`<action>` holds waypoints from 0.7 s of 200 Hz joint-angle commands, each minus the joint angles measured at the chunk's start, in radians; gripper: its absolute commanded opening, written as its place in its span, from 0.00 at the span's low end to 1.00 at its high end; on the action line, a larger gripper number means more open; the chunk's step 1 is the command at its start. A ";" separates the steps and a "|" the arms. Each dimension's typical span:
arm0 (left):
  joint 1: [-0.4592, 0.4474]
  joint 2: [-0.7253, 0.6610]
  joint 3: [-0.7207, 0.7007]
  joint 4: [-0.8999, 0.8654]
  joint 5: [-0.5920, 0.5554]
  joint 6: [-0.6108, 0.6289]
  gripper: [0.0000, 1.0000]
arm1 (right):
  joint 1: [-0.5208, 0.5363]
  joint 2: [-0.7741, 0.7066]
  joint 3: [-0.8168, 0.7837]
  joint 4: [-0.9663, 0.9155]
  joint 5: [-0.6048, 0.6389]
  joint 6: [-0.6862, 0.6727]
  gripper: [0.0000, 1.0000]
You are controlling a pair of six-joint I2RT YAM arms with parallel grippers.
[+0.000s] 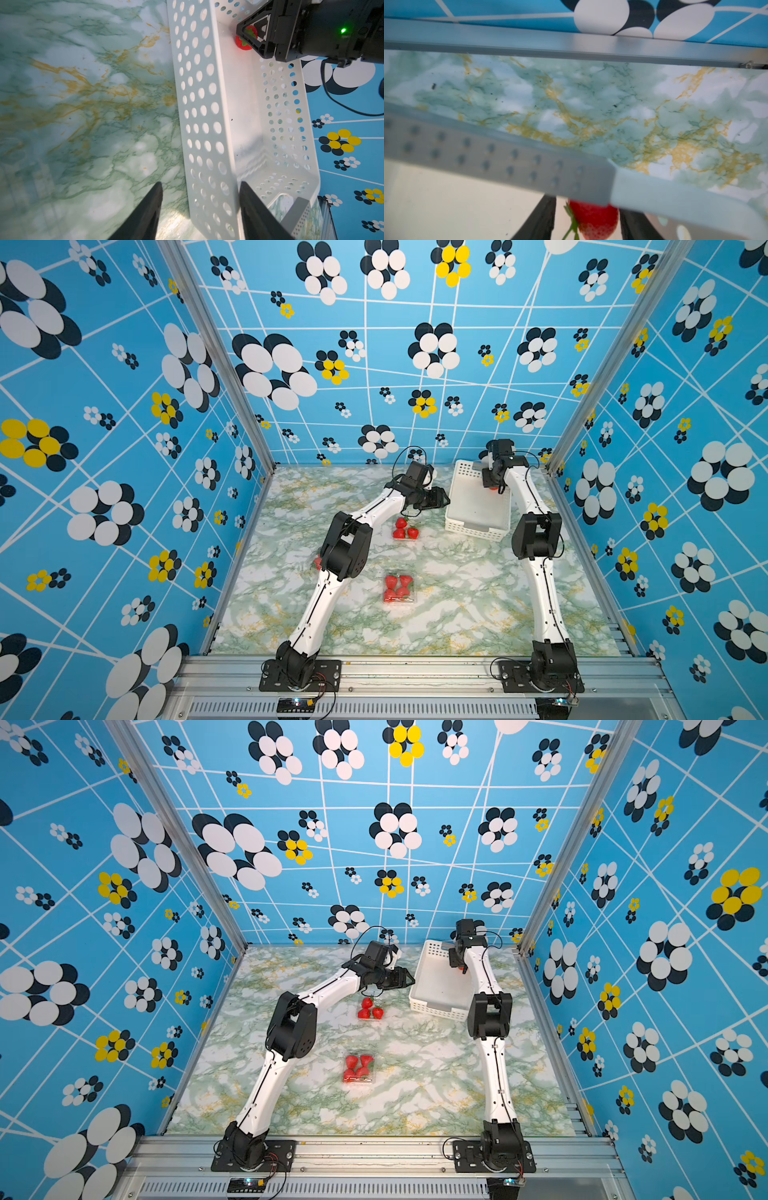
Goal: Pack strawberries into containers
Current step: Pick up the strawberry from the basket.
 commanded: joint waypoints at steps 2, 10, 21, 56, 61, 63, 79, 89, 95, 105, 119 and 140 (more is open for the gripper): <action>-0.012 0.025 0.043 -0.026 0.025 0.018 0.59 | -0.002 0.002 -0.023 -0.057 -0.032 0.016 0.48; -0.014 0.019 0.037 -0.026 0.024 0.020 0.59 | -0.002 -0.016 -0.053 -0.055 -0.032 0.021 0.48; -0.015 0.004 0.024 -0.021 0.022 0.023 0.59 | -0.002 -0.055 -0.118 -0.034 -0.034 0.026 0.47; -0.015 -0.039 -0.035 0.012 0.018 0.023 0.58 | -0.002 -0.120 -0.232 0.023 -0.053 0.048 0.47; -0.015 -0.045 -0.045 0.018 0.019 0.020 0.59 | -0.002 -0.117 -0.227 0.021 -0.053 0.049 0.47; -0.015 -0.048 -0.049 0.020 0.019 0.020 0.58 | -0.002 -0.114 -0.224 0.019 -0.052 0.048 0.47; -0.014 -0.079 -0.093 0.046 0.016 0.016 0.59 | -0.002 -0.095 -0.200 0.007 -0.065 0.052 0.46; -0.014 -0.102 -0.122 0.063 0.013 0.014 0.58 | -0.002 -0.090 -0.193 0.003 -0.068 0.057 0.44; -0.013 -0.115 -0.137 0.072 0.008 0.014 0.58 | -0.002 -0.091 -0.192 0.002 -0.067 0.062 0.40; -0.011 -0.137 -0.160 0.084 0.003 0.015 0.58 | -0.002 -0.097 -0.192 -0.004 -0.071 0.065 0.35; -0.003 -0.166 -0.190 0.103 -0.003 0.014 0.58 | -0.002 -0.117 -0.194 -0.019 -0.092 0.071 0.30; 0.010 -0.208 -0.227 0.124 -0.010 0.019 0.58 | 0.002 -0.190 -0.258 0.005 -0.128 0.084 0.26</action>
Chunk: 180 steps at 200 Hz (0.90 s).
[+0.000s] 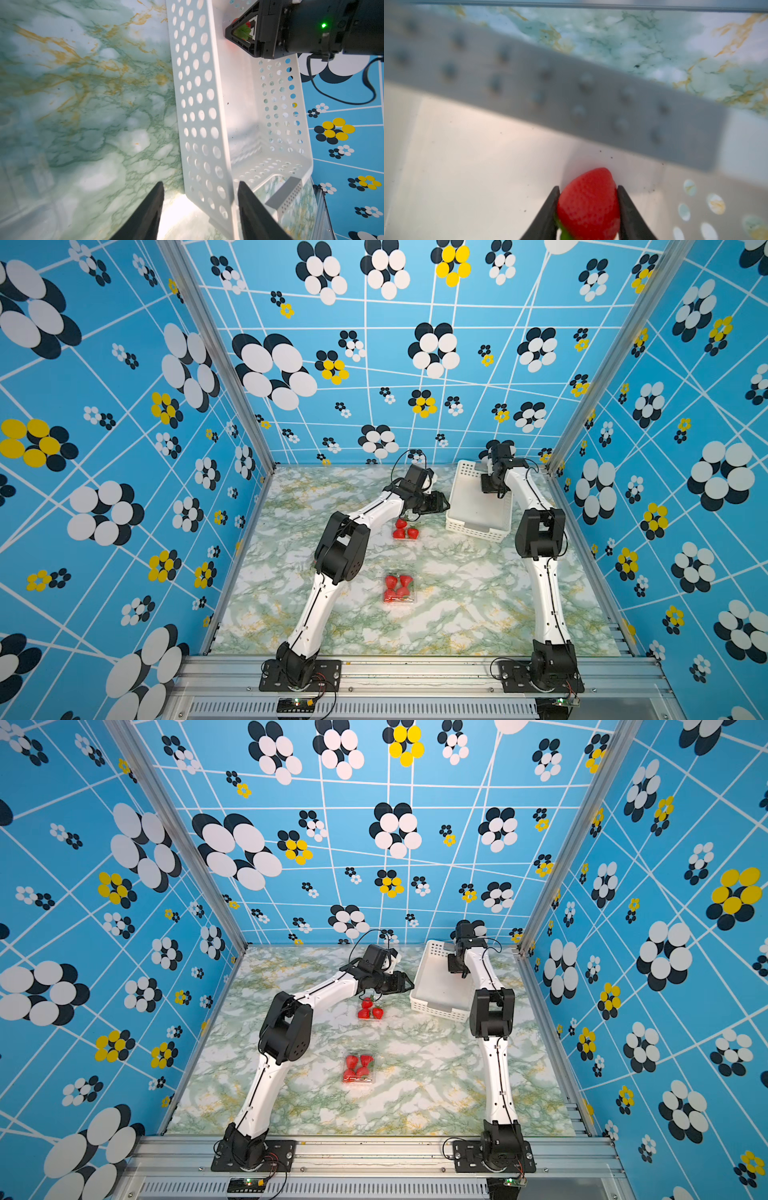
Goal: Pack strawberries into containers
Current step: Pick up the strawberry from the basket, then place the strawberry in the packing box.
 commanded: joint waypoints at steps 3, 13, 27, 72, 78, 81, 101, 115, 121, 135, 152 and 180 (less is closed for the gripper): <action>0.020 -0.090 -0.037 0.056 -0.016 0.019 0.58 | 0.002 -0.104 -0.066 -0.023 -0.066 0.028 0.25; 0.025 -0.112 -0.054 0.061 -0.017 0.023 0.58 | 0.006 -0.170 -0.134 0.015 -0.082 0.038 0.24; 0.035 -0.150 -0.086 0.070 -0.026 0.027 0.58 | 0.013 -0.259 -0.214 0.051 -0.112 0.055 0.23; 0.122 -0.365 -0.363 0.166 -0.072 -0.031 0.58 | 0.139 -0.500 -0.430 0.059 -0.246 0.083 0.23; 0.138 -0.399 -0.410 0.168 -0.085 -0.037 0.58 | 0.162 -0.535 -0.465 0.069 -0.259 0.090 0.23; 0.148 -0.417 -0.431 0.168 -0.092 -0.039 0.58 | 0.175 -0.550 -0.481 0.072 -0.263 0.095 0.23; 0.209 -0.511 -0.571 0.171 -0.114 -0.058 0.58 | 0.263 -0.590 -0.552 0.076 -0.291 0.107 0.24; 0.238 -0.570 -0.650 0.165 -0.129 -0.060 0.58 | 0.323 -0.601 -0.596 0.101 -0.295 0.121 0.24; 0.244 -0.590 -0.675 0.158 -0.132 -0.057 0.58 | 0.347 -0.595 -0.605 0.109 -0.305 0.127 0.24; 0.253 -0.622 -0.725 0.152 -0.134 -0.055 0.58 | 0.395 -0.565 -0.606 0.108 -0.306 0.135 0.24; 0.251 -0.647 -0.775 0.158 -0.133 -0.063 0.58 | 0.435 -0.528 -0.609 0.125 -0.301 0.145 0.24; 0.251 -0.679 -0.843 0.169 -0.131 -0.070 0.58 | 0.474 -0.456 -0.586 0.134 -0.299 0.154 0.24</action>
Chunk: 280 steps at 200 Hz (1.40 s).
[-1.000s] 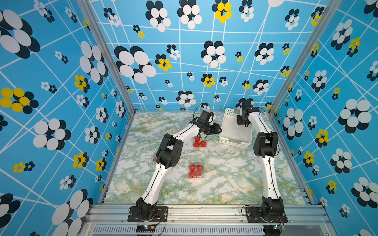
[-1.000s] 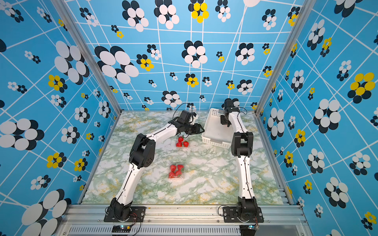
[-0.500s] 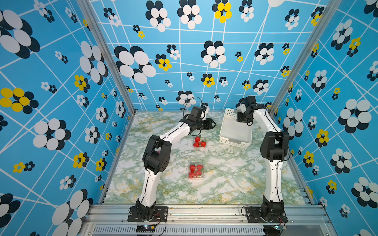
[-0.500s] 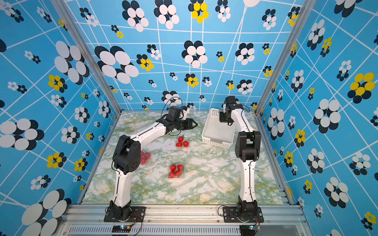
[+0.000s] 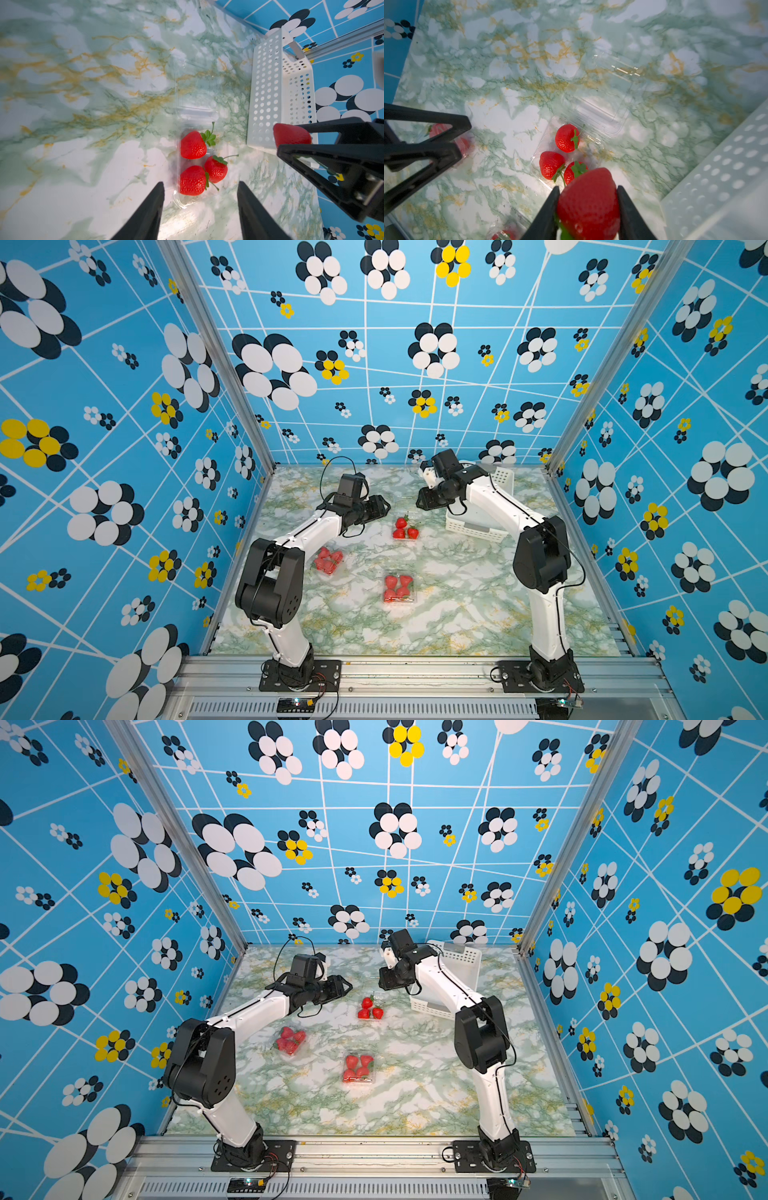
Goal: Pack strawberries into containers
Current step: Place the strawberry in the packing box.
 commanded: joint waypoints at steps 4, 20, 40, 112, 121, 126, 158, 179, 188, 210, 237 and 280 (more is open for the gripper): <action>-0.004 -0.047 -0.057 0.014 -0.004 -0.013 0.58 | 0.019 0.071 0.016 0.016 -0.011 0.025 0.24; -0.004 -0.061 -0.085 0.015 -0.001 -0.014 0.57 | 0.035 0.107 0.048 0.001 -0.013 0.025 0.24; -0.006 -0.076 -0.120 0.026 0.003 -0.025 0.58 | 0.051 0.144 0.076 -0.007 -0.013 0.026 0.24; -0.038 -0.092 -0.186 0.050 0.016 -0.053 0.57 | 0.062 0.172 0.114 -0.044 0.029 0.031 0.43; -0.041 -0.093 -0.190 0.056 0.016 -0.057 0.57 | 0.061 0.168 0.113 -0.049 0.032 0.029 0.47; -0.042 -0.092 -0.192 0.059 0.016 -0.058 0.57 | 0.062 0.166 0.112 -0.049 0.036 0.030 0.49; -0.046 -0.095 -0.198 0.064 0.013 -0.063 0.57 | 0.062 0.164 0.104 -0.057 0.025 0.029 0.54; -0.050 -0.102 -0.208 0.063 0.013 -0.067 0.57 | 0.063 0.143 0.083 -0.038 0.043 0.031 0.55; -0.054 -0.109 -0.217 0.063 0.012 -0.070 0.56 | 0.062 0.124 0.076 -0.031 0.059 0.027 0.54; -0.061 -0.139 -0.248 0.046 0.001 -0.079 0.56 | 0.048 0.070 0.062 -0.006 0.070 0.020 0.55; -0.062 -0.184 -0.290 0.010 -0.002 -0.093 0.53 | 0.006 0.040 0.069 0.030 0.105 0.061 0.55; -0.102 -0.228 -0.306 -0.082 -0.032 -0.105 0.47 | -0.101 0.200 0.277 -0.014 -0.008 0.142 0.55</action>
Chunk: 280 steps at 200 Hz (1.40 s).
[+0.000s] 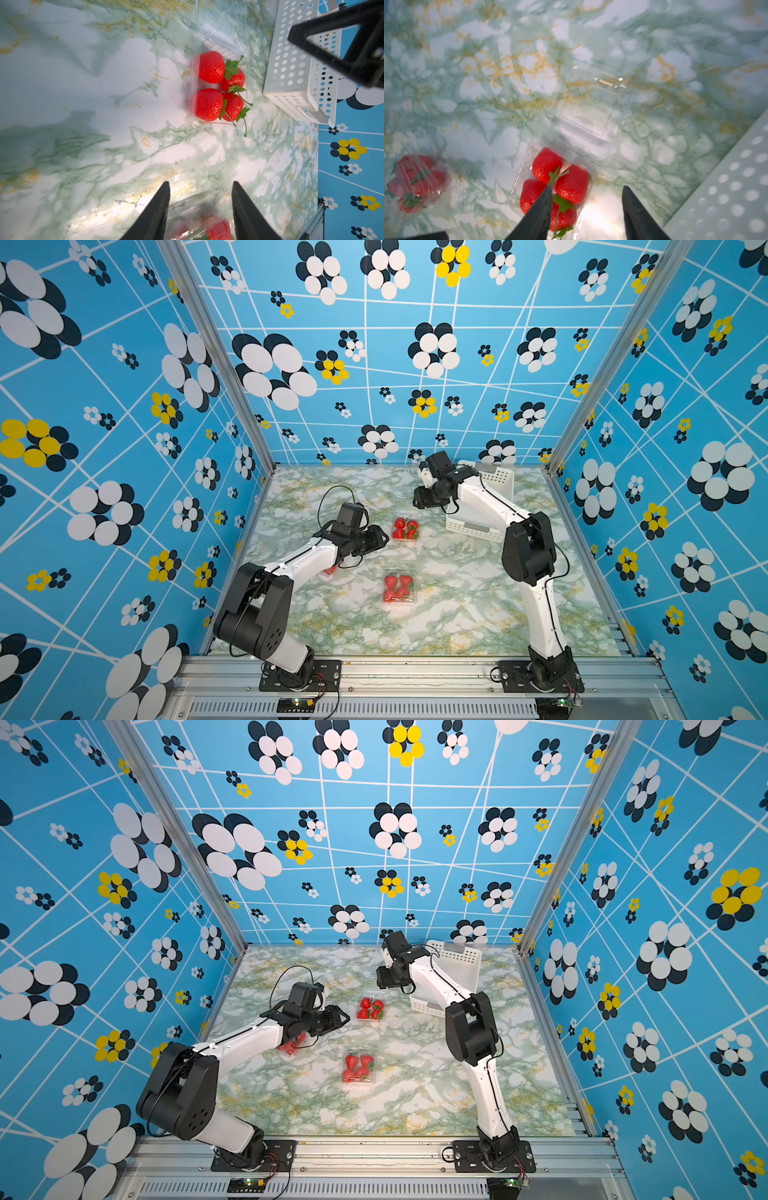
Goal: Pack strawberries into containers
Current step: Place the strawberry in the packing box, then close the packing box at the center of the board.
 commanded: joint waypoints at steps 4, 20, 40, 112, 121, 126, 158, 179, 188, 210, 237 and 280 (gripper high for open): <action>-0.023 -0.019 -0.014 -0.073 -0.026 -0.011 0.45 | -0.063 0.110 0.154 -0.033 -0.076 0.059 0.55; -0.031 -0.006 -0.018 -0.064 -0.023 -0.019 0.38 | -0.082 0.200 0.288 -0.083 -0.114 0.065 0.56; -0.047 -0.001 -0.021 -0.064 -0.029 -0.031 0.34 | -0.096 0.295 0.427 -0.132 -0.143 0.073 0.56; -0.072 0.117 0.019 -0.032 -0.020 -0.052 0.32 | -0.118 0.409 0.494 -0.040 -0.216 0.180 0.58; -0.072 0.135 0.023 -0.022 -0.017 -0.054 0.32 | -0.119 0.418 0.505 -0.044 -0.219 0.186 0.59; -0.071 0.147 0.026 -0.015 -0.013 -0.056 0.32 | -0.120 0.421 0.511 -0.045 -0.221 0.187 0.59; -0.069 0.202 0.048 0.021 -0.002 -0.068 0.31 | -0.121 0.449 0.518 -0.035 -0.251 0.202 0.59; -0.062 0.228 0.064 0.025 -0.007 -0.066 0.31 | -0.121 0.462 0.522 -0.033 -0.259 0.209 0.59; -0.057 0.241 0.070 0.033 -0.004 -0.069 0.31 | -0.121 0.466 0.521 -0.033 -0.258 0.210 0.59; -0.052 0.269 0.084 0.046 -0.004 -0.072 0.31 | -0.122 0.481 0.532 -0.030 -0.261 0.213 0.59; -0.043 0.295 0.098 0.059 -0.009 -0.081 0.31 | -0.122 0.504 0.546 -0.025 -0.285 0.225 0.59; -0.031 0.341 0.116 0.085 -0.010 -0.101 0.31 | -0.122 0.541 0.550 0.029 -0.355 0.277 0.59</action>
